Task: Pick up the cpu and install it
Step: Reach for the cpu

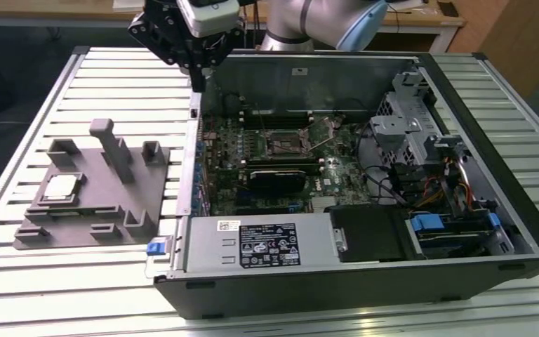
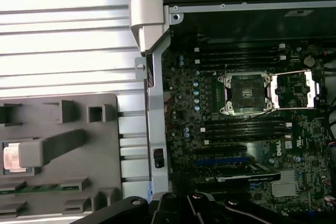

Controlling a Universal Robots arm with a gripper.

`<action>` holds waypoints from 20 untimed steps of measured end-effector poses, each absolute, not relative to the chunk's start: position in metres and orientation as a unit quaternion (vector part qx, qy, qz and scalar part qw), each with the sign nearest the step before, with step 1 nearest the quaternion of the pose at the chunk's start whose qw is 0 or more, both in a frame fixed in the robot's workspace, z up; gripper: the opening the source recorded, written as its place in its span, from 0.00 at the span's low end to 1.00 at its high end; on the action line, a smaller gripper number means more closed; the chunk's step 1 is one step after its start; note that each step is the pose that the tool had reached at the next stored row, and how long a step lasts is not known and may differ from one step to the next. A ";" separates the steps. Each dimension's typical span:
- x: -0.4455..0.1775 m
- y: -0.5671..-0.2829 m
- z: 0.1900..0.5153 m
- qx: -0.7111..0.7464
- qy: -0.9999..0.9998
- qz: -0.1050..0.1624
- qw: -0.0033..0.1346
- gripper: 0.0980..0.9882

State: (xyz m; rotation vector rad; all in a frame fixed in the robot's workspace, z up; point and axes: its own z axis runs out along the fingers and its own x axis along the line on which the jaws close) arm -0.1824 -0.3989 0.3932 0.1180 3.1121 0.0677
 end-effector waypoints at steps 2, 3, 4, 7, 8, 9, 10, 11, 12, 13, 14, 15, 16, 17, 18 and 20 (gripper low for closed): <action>-0.184 -0.399 0.393 0.038 0.999 0.022 0.013 0.01; -0.185 -0.399 0.393 0.038 0.999 0.022 0.013 0.01; -0.186 -0.399 0.393 0.038 0.999 0.022 0.013 0.01; -0.190 -0.399 0.393 0.038 0.999 0.022 0.013 0.01; -0.192 -0.399 0.393 0.038 0.999 0.022 0.013 0.01; -0.194 -0.399 0.393 0.038 0.999 0.022 0.013 0.01; -0.195 -0.399 0.393 0.038 0.999 0.022 0.013 0.01; -0.197 -0.399 0.393 0.038 0.999 0.022 0.013 0.01; -0.198 -0.399 0.393 0.038 0.999 0.022 0.013 0.01; -0.200 -0.399 0.393 0.038 0.999 0.022 0.013 0.01; -0.202 -0.399 0.393 0.038 0.999 0.022 0.013 0.01; -0.203 -0.399 0.393 0.038 0.999 0.022 0.013 0.01; -0.205 -0.399 0.393 0.038 0.999 0.022 0.013 0.01; -0.207 -0.399 0.393 0.038 0.999 0.022 0.013 0.01; -0.209 -0.399 0.393 0.038 0.999 0.022 0.013 0.01; -0.212 -0.399 0.393 0.038 0.999 0.022 0.013 0.01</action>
